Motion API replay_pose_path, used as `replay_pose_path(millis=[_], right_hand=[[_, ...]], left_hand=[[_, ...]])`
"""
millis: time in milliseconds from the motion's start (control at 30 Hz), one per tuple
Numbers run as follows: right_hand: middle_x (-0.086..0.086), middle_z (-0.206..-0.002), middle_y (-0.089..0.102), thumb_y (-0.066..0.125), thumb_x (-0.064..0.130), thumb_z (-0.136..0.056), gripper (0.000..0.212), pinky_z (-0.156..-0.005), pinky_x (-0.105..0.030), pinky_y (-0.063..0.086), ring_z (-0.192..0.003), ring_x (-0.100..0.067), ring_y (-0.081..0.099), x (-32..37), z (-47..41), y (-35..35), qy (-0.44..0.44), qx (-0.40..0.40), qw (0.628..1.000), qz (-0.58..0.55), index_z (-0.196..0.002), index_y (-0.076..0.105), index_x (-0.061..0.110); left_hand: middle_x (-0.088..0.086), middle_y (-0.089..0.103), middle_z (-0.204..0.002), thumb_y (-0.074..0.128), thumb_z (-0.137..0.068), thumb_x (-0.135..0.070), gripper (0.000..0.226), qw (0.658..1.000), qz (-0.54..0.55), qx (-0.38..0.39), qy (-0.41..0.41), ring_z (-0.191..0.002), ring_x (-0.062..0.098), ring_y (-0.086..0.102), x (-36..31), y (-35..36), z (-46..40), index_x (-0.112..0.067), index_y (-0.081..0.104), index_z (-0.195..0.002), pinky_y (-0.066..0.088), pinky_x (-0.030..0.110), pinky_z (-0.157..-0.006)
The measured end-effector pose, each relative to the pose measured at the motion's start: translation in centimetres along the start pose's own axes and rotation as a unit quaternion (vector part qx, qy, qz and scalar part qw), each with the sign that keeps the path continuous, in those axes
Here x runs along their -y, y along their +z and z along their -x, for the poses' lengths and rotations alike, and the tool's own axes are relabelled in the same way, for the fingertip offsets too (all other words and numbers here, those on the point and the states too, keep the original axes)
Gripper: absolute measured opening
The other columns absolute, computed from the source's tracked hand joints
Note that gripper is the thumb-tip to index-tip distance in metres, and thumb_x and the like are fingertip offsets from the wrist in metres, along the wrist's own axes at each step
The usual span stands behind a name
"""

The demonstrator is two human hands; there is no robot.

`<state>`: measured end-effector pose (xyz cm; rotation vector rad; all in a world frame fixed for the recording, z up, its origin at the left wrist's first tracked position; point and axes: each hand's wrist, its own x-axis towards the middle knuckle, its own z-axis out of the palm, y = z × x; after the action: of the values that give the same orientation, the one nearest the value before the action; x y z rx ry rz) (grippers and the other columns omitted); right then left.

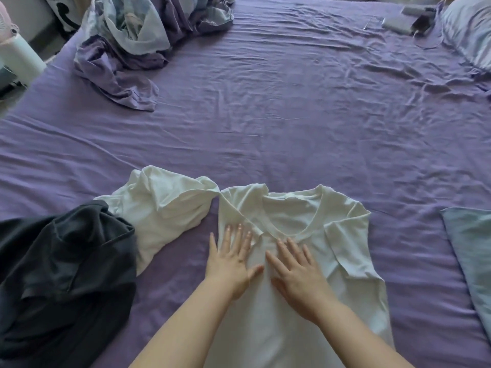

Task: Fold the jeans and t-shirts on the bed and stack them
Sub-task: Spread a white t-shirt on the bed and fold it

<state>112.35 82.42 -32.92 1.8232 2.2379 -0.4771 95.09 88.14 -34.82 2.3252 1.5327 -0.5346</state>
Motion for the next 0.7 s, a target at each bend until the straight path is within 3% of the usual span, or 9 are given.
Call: replay_pose_path(millis=[100, 167, 233, 333, 367, 433, 467, 567, 700], right_hand=[[-0.011, -0.14, 0.048, 0.032, 0.044, -0.088, 0.052, -0.107, -0.05, 0.016, -0.13, -0.035, 0.043, 0.4, 2.1, 1.0, 0.018, -0.03, 0.999, 0.029, -0.133, 0.051, 0.026], [-0.011, -0.135, 0.054, 0.031, 0.046, -0.087, 0.054, -0.105, -0.045, 0.02, -0.125, -0.033, 0.049, 0.7, 3.9, 1.9, 0.022, -0.042, 0.999, 0.023, -0.13, 0.055, 0.024], [-0.012, -0.135, 0.054, 0.031, 0.047, -0.087, 0.054, -0.107, -0.048, 0.02, -0.125, -0.034, 0.049, 1.1, 5.6, 2.6, 0.027, -0.043, 0.999, 0.009, -0.129, 0.056, 0.023], [-0.011, -0.131, 0.057, 0.035, 0.048, -0.087, 0.054, -0.099, -0.051, 0.041, -0.123, -0.032, 0.052, 1.7, 8.8, 3.6, 0.027, -0.018, 0.999, -0.014, -0.127, 0.058, 0.02], [-0.011, -0.13, 0.058, 0.042, 0.046, -0.086, 0.051, -0.096, -0.052, 0.043, -0.122, -0.031, 0.053, 1.9, 10.3, 4.0, 0.022, -0.02, 0.999, -0.025, -0.126, 0.059, 0.019], [-0.013, -0.129, 0.059, 0.067, 0.037, -0.078, 0.049, -0.093, -0.052, 0.045, -0.12, -0.032, 0.054, 2.3, 13.5, 5.0, 0.015, -0.043, 0.998, -0.051, -0.122, 0.061, 0.016], [-0.014, -0.128, 0.059, 0.076, 0.032, -0.072, 0.053, -0.093, -0.053, 0.045, -0.12, -0.033, 0.055, 2.5, 15.3, 5.7, 0.015, -0.045, 0.997, -0.065, -0.12, 0.063, 0.014], [-0.016, -0.127, 0.059, 0.083, 0.023, -0.066, 0.05, -0.092, -0.052, 0.045, -0.117, -0.034, 0.056, 3.3, 20.6, 7.0, 0.014, -0.043, 0.994, -0.094, -0.112, 0.067, 0.012], [-0.017, -0.128, 0.058, 0.084, 0.02, -0.064, 0.036, -0.093, -0.051, 0.046, -0.118, -0.034, 0.056, 4.5, 25.3, 8.3, 0.006, -0.021, 0.992, -0.123, -0.096, 0.069, 0.016]], left_hand=[[0.001, -0.035, -0.148, 0.005, -0.087, -0.069, 0.076, 0.998, -0.037, -0.046, -0.002, -0.137, 0.023, -0.034, -0.3, 1.3, 0.1, -0.022, -0.032, -0.135, -0.026, 0.055, -0.105], [0.005, -0.035, -0.146, -0.001, -0.084, -0.067, 0.076, 0.997, -0.038, -0.064, 0.015, -0.134, 0.023, -0.037, -1.4, 2.3, 1.6, -0.021, -0.029, -0.137, -0.029, 0.054, -0.104], [0.009, -0.021, -0.153, 0.0, -0.084, -0.064, 0.077, 0.996, -0.011, -0.079, 0.045, -0.139, 0.028, -0.026, -3.1, 3.4, 4.2, -0.019, -0.015, -0.145, -0.025, 0.054, -0.107], [0.013, 0.002, -0.158, 0.027, -0.093, -0.052, 0.068, 0.995, 0.03, -0.041, 0.089, -0.143, 0.03, -0.012, -5.9, 4.2, 9.1, -0.019, 0.012, -0.15, -0.011, 0.055, -0.114], [0.017, 0.016, -0.156, 0.046, -0.091, -0.046, 0.066, 0.993, 0.038, -0.048, 0.1, -0.144, 0.031, 0.003, -6.6, 4.2, 10.9, -0.019, 0.027, -0.148, 0.006, 0.055, -0.116], [0.02, 0.049, -0.138, 0.077, -0.069, -0.031, 0.059, 0.987, 0.086, -0.074, 0.118, -0.13, 0.033, 0.046, -7.6, 4.5, 14.2, -0.016, 0.061, -0.124, 0.041, 0.055, -0.1], [0.019, 0.056, -0.13, 0.083, -0.06, -0.024, 0.054, 0.982, 0.108, -0.086, 0.13, -0.121, 0.034, 0.055, -8.0, 5.1, 15.9, -0.016, 0.068, -0.111, 0.048, 0.054, -0.093], [0.016, 0.065, -0.115, 0.087, -0.049, -0.02, 0.037, 0.972, 0.125, -0.084, 0.179, -0.11, 0.034, 0.062, -8.7, 6.6, 20.3, -0.015, 0.069, -0.081, 0.053, 0.049, -0.086], [0.008, 0.068, -0.106, 0.088, -0.041, -0.044, 0.041, 0.97, 0.073, -0.035, 0.231, -0.104, 0.026, 0.065, -9.0, 8.4, 24.4, -0.022, 0.064, -0.066, 0.054, 0.047, -0.084]])
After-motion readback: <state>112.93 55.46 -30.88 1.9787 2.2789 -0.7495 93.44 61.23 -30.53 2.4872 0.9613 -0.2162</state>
